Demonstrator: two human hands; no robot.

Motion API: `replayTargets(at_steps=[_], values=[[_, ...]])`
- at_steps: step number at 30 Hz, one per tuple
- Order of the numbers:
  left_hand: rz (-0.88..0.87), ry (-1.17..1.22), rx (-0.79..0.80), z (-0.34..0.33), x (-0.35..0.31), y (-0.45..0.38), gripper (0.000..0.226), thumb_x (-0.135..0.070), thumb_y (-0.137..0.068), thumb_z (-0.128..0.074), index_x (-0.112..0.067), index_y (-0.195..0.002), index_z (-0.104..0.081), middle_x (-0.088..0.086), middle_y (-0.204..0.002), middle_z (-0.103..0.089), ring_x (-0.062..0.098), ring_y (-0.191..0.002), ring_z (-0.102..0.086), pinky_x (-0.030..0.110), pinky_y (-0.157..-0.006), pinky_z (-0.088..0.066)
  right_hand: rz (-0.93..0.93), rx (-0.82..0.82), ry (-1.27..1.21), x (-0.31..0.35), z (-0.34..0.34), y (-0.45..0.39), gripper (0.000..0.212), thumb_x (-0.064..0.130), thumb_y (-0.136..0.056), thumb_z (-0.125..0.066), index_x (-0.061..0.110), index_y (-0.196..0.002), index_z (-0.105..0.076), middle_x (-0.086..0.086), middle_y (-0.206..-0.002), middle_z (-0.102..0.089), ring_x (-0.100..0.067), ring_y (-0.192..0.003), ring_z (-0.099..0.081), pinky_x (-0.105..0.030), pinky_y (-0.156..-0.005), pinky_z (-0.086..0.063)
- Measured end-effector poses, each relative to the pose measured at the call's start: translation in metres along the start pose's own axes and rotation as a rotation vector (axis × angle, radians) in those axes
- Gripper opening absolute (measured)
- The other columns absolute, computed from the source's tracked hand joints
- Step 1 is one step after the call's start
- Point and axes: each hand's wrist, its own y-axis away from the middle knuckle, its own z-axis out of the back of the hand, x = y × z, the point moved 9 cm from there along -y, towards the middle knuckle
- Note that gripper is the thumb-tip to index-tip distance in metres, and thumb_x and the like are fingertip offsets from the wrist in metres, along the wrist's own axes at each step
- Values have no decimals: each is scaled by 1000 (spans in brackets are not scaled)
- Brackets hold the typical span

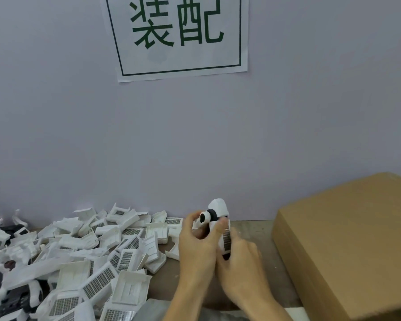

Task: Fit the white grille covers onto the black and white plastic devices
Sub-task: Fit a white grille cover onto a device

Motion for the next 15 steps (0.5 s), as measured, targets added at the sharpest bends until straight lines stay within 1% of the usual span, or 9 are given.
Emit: replayTargets(at_steps=[1,2,3,5,8,10,12,13,15], values=[[13,-10,6,0,1,0,29,-13,-85,-77,-21,-107,-61,1,-82,-78,20,-76,-75,33,-66,-59,3,70,-145,2,-4,0,20,46,-98,-53,33,-106,-65,8,-87,-72,-8,-88,-67,-31,-76,-58],[18,-24,2,3,1,-1,30,-10,-86,-76,-20,-109,-60,4,-86,-78,23,-81,-76,40,-72,-61,-10,128,-311,4,-7,0,18,40,-101,-53,34,-105,-69,7,-88,-74,-8,-85,-69,-29,-72,-58],[16,-39,6,4,1,-1,28,-9,-88,-73,-20,-110,-60,6,-87,-78,24,-83,-76,46,-78,-61,-41,147,-447,4,-7,-2,22,36,-102,-52,34,-102,-74,6,-88,-76,-7,-82,-70,-24,-66,-56],[6,-55,30,3,1,-1,21,-10,-94,-67,-18,-112,-61,6,-89,-78,24,-85,-76,50,-86,-59,-123,134,-572,-1,-4,-6,26,33,-102,-54,28,-98,-78,5,-87,-78,-6,-79,-72,-17,-59,-50],[14,-61,46,-3,2,3,16,-8,-98,-60,-17,-111,-62,7,-88,-78,23,-84,-76,48,-84,-59,-223,161,-656,-10,-7,-8,22,26,-100,-59,16,-102,-78,-1,-89,-79,-14,-85,-75,-20,-61,-53],[5,-96,14,-2,2,2,16,-7,-98,-59,-20,-106,-62,6,-88,-78,21,-84,-75,46,-83,-60,-253,128,-691,-15,-6,-8,19,24,-97,-63,14,-99,-79,-3,-87,-79,-16,-82,-75,-20,-58,-53],[1,-106,-6,1,2,1,16,-7,-98,-59,-21,-104,-63,7,-89,-77,22,-85,-75,46,-84,-59,-251,86,-711,-16,-7,-7,19,24,-96,-65,14,-93,-81,-4,-82,-78,-14,-74,-75,-18,-53,-51],[5,-88,-2,0,2,2,16,-6,-97,-60,-20,-104,-64,7,-88,-77,24,-85,-75,45,-83,-60,-253,80,-725,-15,-7,-7,21,24,-96,-64,13,-91,-81,-6,-82,-78,-14,-72,-74,-18,-51,-50],[21,-36,21,-2,0,2,16,-6,-96,-62,-15,-109,-65,8,-88,-78,26,-86,-75,42,-79,-61,-273,94,-800,-15,-8,-7,28,26,-99,-58,13,-92,-81,-9,-87,-78,-19,-74,-75,-22,-50,-51]])
